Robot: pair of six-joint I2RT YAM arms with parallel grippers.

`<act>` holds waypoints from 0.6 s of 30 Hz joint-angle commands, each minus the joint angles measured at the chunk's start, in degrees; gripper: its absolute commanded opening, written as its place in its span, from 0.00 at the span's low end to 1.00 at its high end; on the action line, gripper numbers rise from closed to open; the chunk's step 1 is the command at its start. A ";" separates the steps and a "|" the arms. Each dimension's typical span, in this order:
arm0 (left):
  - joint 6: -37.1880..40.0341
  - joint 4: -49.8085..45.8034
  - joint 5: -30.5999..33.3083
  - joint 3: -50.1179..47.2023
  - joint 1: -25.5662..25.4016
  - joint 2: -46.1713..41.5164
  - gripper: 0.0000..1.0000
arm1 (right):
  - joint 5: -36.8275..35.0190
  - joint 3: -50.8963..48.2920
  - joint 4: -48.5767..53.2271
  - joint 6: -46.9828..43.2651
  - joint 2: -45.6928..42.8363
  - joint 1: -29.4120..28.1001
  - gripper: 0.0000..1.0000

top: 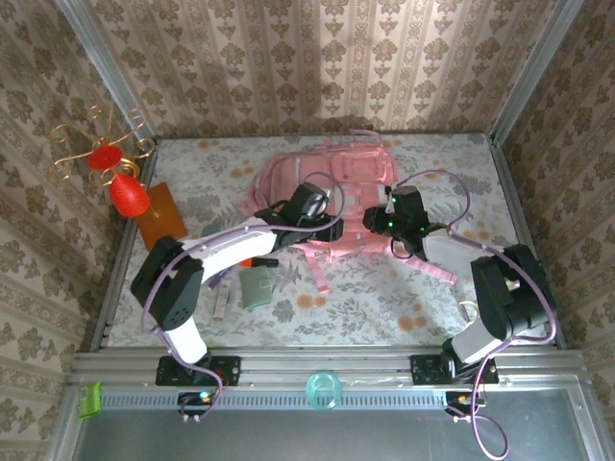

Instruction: Pack the student bag

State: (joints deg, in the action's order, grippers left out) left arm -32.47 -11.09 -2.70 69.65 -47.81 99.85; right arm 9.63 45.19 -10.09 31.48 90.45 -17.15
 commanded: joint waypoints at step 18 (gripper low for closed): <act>-7.21 0.32 8.23 4.11 -2.76 9.09 0.44 | 5.03 -4.67 -8.87 3.94 3.78 0.17 0.29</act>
State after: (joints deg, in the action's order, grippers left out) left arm -38.98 -13.26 2.87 72.49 -50.54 108.44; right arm 12.32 42.04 -19.00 34.70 92.01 -16.73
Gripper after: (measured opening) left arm 0.442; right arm 0.290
